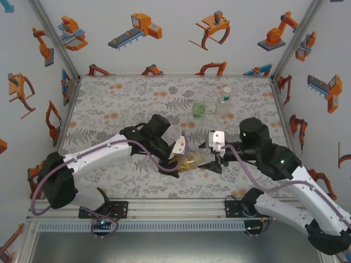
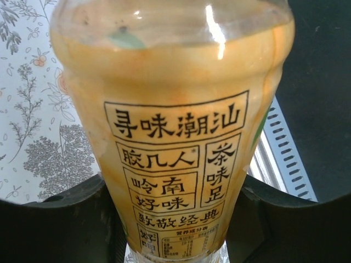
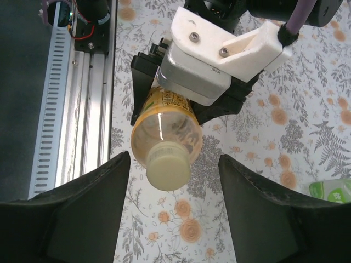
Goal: Screw on the bottle caps
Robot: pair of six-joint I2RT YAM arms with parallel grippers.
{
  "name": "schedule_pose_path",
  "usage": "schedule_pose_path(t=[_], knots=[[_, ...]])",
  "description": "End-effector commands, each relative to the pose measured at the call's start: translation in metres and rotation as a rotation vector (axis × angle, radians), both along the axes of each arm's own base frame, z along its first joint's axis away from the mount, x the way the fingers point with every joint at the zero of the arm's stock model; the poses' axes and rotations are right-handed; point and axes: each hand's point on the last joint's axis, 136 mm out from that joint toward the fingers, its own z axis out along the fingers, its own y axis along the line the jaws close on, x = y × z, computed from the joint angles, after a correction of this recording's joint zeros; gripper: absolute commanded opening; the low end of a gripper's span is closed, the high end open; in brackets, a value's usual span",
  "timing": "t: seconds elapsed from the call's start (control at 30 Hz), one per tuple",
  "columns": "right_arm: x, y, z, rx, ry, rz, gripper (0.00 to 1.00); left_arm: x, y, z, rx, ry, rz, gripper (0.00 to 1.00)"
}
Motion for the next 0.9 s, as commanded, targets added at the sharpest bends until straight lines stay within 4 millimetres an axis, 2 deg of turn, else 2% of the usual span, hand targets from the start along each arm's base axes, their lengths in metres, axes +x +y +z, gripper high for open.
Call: schedule_pose_path(t=[0.0, 0.47, 0.67, 0.87], knots=[[-0.0039, -0.0021, -0.0008, 0.01, -0.058, 0.027, 0.56, -0.0101, -0.0006, 0.0122, -0.033, 0.02, -0.06, 0.0], [-0.0095, -0.0009, -0.0008, 0.029, -0.054, 0.059, 0.48, -0.0092, -0.0014, 0.0141, -0.034, 0.021, -0.058, 0.0], [-0.0118, -0.0003, -0.0013, 0.033, -0.046, 0.072, 0.41, -0.0082, -0.0025, 0.0135, -0.031, 0.022, -0.057, 0.0], [-0.0111, 0.0, -0.002, 0.034, -0.033, 0.066, 0.29, -0.0069, -0.0036, 0.0136, -0.031, 0.012, -0.057, 0.0]])
